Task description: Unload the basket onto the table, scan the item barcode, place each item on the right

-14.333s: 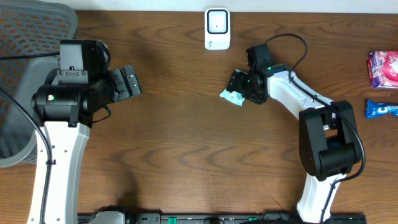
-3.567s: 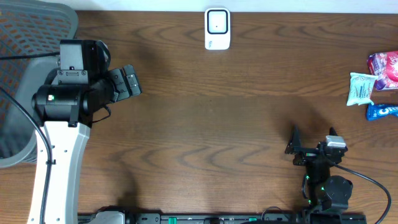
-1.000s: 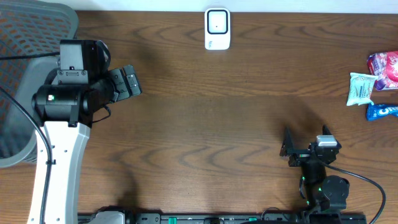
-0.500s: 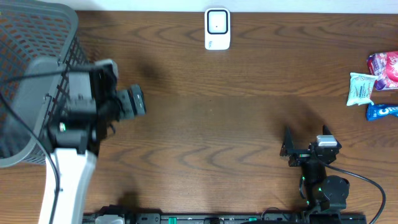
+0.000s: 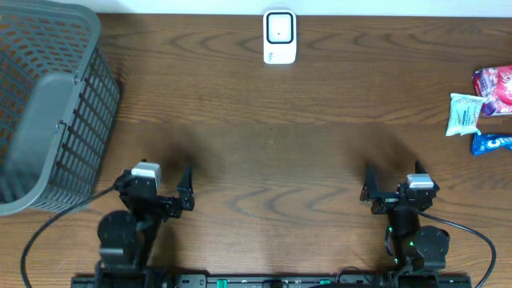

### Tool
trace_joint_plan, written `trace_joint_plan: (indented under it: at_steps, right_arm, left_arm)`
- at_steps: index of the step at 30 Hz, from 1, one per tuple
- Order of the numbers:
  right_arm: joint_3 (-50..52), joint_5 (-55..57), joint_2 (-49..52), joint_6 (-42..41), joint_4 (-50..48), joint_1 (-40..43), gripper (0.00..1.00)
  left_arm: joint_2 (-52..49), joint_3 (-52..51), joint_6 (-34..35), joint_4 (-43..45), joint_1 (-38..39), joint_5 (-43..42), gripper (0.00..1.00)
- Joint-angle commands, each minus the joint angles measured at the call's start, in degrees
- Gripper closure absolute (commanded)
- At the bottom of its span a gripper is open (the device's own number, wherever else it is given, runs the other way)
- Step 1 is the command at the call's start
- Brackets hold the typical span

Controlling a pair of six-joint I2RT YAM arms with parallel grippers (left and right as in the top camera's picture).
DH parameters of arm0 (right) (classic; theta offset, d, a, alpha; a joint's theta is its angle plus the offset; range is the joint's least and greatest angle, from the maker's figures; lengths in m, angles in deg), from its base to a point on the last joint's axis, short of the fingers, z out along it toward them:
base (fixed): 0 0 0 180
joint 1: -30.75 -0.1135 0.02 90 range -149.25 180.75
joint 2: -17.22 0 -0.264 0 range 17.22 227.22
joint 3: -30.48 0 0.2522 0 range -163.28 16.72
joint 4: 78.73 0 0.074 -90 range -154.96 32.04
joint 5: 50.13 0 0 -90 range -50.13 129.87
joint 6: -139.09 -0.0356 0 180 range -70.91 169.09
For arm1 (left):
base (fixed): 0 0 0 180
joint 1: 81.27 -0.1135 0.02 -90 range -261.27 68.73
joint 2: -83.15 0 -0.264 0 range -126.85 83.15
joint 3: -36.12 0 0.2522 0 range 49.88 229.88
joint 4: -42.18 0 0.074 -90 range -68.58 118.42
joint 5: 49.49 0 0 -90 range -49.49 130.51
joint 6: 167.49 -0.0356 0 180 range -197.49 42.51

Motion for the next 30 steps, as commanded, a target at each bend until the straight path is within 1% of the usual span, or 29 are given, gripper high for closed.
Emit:
trace_joint_plan:
  at_steps: [1, 4, 8, 9, 15, 19, 21, 25, 30]
  right_arm:
    - [0.09, 0.09, -0.31, 0.44, 0.26, -0.55, 0.01]
    - [0.11, 0.09, -0.31, 0.44, 0.26, -0.55, 0.01]
    - [0.09, 0.09, -0.31, 0.44, 0.26, -0.55, 0.01]
    - [0.09, 0.09, -0.31, 0.44, 0.26, -0.55, 0.01]
    - [0.09, 0.09, -0.31, 0.44, 0.26, -0.55, 0.01]
    - [0.11, 0.09, -0.31, 0.44, 0.26, -0.55, 0.01]
    - [0.09, 0.09, -0.31, 0.44, 0.26, -0.55, 0.01]
    - [0.09, 0.09, -0.31, 0.44, 0.26, -0.55, 0.01]
    - [0.11, 0.09, -0.31, 0.44, 0.26, -0.55, 0.01]
  left_arm:
    - [5.42, -5.95, -1.16, 6.25, 0.0, -0.02, 0.02]
    - [8.66, -10.71, -0.5, 11.43, 0.0, 1.14, 0.02]
    - [10.6, -14.49, 6.73, 15.34, 0.0, 7.04, 0.02]
    - [11.37, -14.62, 7.93, 14.88, 0.0, 8.7, 0.02]
    - [11.37, -14.62, 7.91, 14.27, -0.02, 12.52, 0.02]
    - [11.37, -14.62, 7.91, 7.65, -0.87, 12.46, 0.02]
    - [11.34, -14.62, 7.87, 7.61, -1.11, 12.39, 0.02]
    - [11.34, -14.62, 2.62, 7.56, -1.18, 11.82, 0.02]
    - [11.34, -14.62, -1.42, 7.56, -1.2, 11.85, 0.02]
